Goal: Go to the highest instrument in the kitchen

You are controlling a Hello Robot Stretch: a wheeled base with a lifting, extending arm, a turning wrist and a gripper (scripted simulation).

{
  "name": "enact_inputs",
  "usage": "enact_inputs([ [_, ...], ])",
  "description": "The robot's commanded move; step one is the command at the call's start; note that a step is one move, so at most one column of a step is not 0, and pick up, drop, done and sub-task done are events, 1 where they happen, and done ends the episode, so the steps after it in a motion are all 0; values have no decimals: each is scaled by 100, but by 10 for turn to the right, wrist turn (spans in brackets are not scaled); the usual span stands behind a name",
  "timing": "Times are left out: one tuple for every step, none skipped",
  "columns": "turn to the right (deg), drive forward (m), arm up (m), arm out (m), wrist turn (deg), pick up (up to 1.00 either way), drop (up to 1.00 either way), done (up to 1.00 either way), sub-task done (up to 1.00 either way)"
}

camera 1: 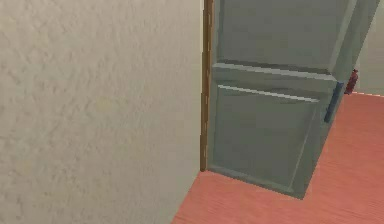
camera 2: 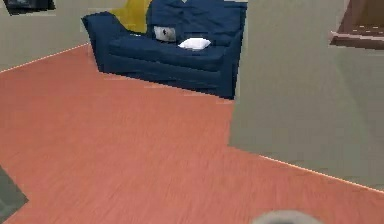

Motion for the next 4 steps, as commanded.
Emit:
enact_inputs([
  [0,5,0,0,0,0,0,0,0],
  [450,0,0,0,0,0,0,0,0],
  [210,0,0,0,0,0,0,0,0],
  [0,100,0,0,0,0,0,0,0],
])
